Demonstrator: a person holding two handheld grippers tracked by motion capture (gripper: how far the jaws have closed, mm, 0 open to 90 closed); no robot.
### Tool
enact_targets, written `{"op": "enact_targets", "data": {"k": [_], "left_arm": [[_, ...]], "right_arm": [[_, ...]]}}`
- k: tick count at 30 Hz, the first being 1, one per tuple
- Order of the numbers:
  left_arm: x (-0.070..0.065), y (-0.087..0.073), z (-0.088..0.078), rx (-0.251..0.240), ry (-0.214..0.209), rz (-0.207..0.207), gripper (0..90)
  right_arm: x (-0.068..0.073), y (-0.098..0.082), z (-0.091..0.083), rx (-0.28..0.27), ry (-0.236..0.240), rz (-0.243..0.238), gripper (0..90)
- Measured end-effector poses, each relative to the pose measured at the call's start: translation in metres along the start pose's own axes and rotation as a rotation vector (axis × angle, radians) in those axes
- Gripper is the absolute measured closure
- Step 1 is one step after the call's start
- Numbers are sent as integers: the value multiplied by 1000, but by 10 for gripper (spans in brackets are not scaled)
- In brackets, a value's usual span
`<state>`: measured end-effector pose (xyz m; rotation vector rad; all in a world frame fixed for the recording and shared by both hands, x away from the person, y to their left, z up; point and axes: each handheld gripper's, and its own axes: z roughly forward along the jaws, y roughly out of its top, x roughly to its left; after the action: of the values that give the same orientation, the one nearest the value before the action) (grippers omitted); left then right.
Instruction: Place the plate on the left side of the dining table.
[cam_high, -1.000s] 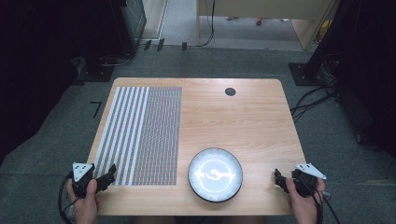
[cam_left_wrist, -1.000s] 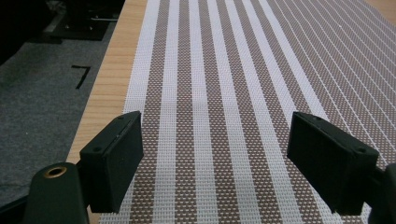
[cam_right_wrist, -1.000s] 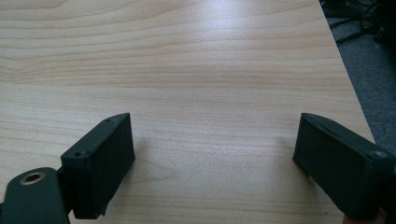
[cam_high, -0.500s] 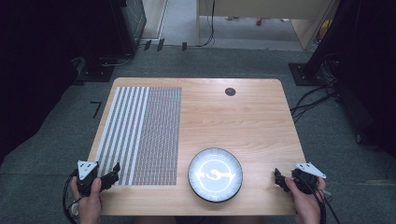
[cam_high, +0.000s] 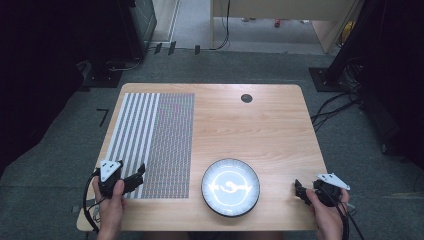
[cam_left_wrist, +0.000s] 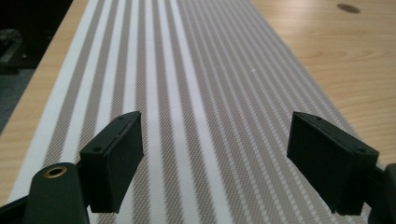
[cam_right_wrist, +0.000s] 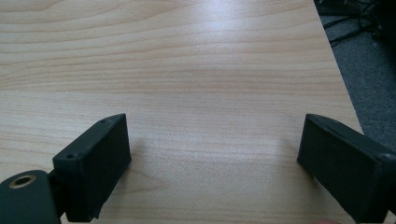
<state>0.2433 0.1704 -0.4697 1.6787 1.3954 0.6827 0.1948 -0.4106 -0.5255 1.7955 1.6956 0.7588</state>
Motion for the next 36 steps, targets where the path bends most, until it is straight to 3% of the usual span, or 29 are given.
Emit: {"op": "enact_targets", "data": {"k": [6, 8, 13, 16, 21, 26, 30, 36], "left_arm": [[-20, 4, 11, 8, -52, 21, 185], [-37, 2, 21, 38, -89, 55, 186], [-51, 0, 25, 54, -115, 85, 186], [-61, -1, 29, 67, -128, 96, 186], [-74, -1, 31, 68, -173, 84, 187], [-84, -1, 28, 73, -207, 100, 186], [-92, -2, 26, 77, -236, 101, 186], [-104, -4, 25, 85, -277, 99, 187]], "right_arm": [[0, 0, 0, 1, -8, 9, 87], [0, 0, 0, 0, -9, 9, 88], [1, -1, -1, -3, -18, 15, 104], [6, -1, -4, -37, -57, 14, 144], [14, 5, -13, -87, -27, 12, 144], [24, 14, -24, -137, -4, 12, 143], [40, 21, -35, -172, 40, 7, 153], [66, 28, -45, -169, 87, -6, 161]]}}
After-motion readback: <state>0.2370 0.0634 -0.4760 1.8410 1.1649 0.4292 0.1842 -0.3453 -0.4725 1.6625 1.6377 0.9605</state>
